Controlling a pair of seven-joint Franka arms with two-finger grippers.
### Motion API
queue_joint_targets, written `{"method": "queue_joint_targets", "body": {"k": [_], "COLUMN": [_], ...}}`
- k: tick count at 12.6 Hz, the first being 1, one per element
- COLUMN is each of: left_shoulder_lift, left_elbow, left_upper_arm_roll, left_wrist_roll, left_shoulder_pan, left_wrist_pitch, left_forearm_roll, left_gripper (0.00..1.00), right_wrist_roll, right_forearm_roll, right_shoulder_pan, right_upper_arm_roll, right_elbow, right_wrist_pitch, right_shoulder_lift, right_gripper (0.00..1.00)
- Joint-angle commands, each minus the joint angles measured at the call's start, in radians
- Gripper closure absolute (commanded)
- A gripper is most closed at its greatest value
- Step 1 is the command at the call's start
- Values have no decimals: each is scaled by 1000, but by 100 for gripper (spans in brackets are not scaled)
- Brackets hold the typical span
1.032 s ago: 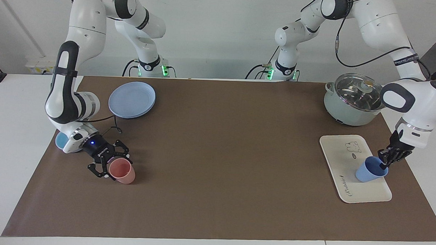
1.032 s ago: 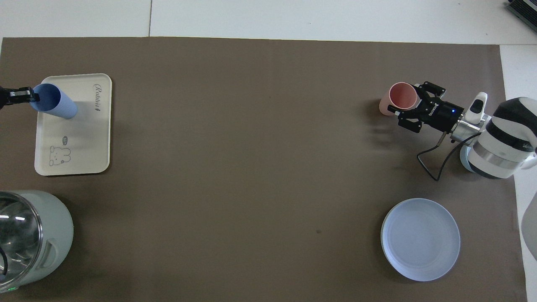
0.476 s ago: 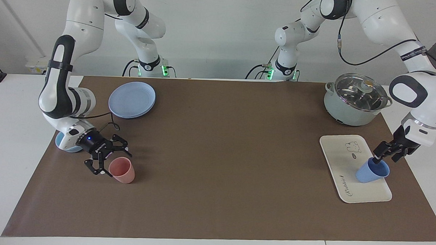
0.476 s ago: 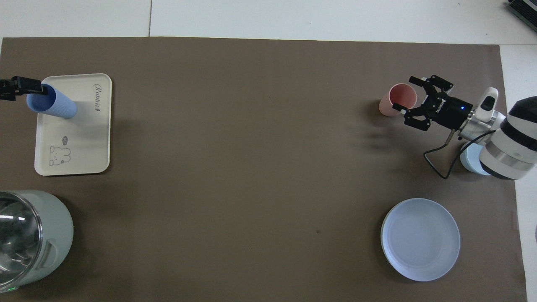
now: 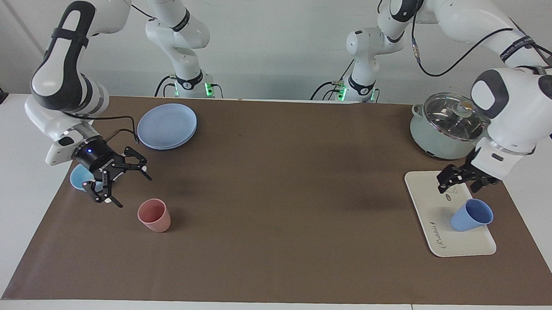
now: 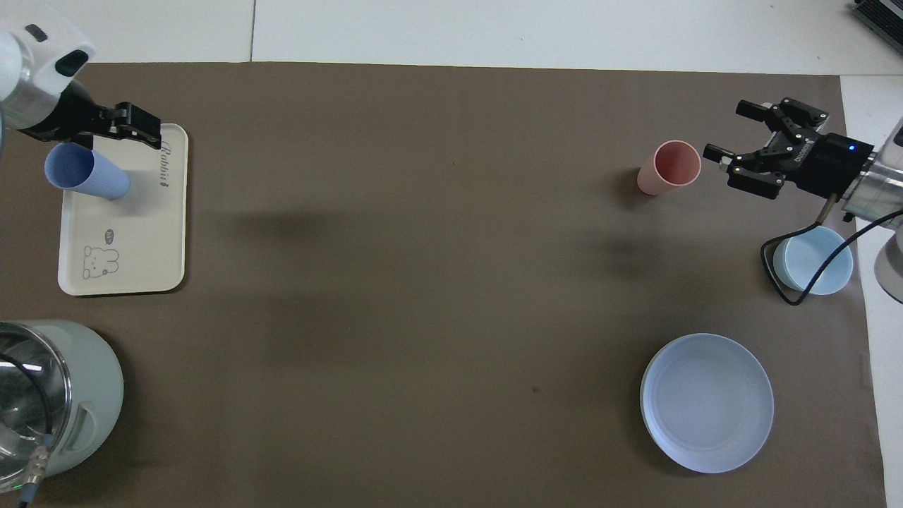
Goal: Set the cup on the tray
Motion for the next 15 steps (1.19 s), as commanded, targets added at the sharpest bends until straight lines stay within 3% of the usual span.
{"method": "queue_joint_targets", "body": {"k": [1,4,7,9,11,13,15], "left_shoulder_lift": [-77,-205,-294,-314,-315,-317,-317], "left_elbow": [5,-49,-71,-80,-80,-91,-95], "left_upper_arm_roll": [6,-4,-2,-1,1,1,-2], "left_wrist_roll": [-16,-13,-10,-13,-5,-14,-13], "left_shoulder_pan": [-50,-62,-52,-50,-59,-61,-50], "left_wrist_pitch": [-98,-170,-270,-358,-355,-335,-307], "left_forearm_roll": [18,-2,-4,-4,-4,-4,-19], "left_gripper": [0,0,0,0,0,0,0], "right_wrist_roll": [224,573,1151,1460,1689,1846,1857], "right_forearm_roll": [-223,-585,-979,-1095,-1199,-1264,-1266], "right_shoulder_pan": [49,87,98,88,88,89,84], "right_upper_arm_roll": [9,9,7,4,1,7,2], "right_elbow": [-23,-25,-23,-6,52,139,245], "right_wrist_pitch": [114,154,109,-12,-208,-423,-574], "right_shoulder_lift": [-46,-75,-130,-156,-178,-202,-199], "right_gripper": [0,0,0,0,0,0,0]}}
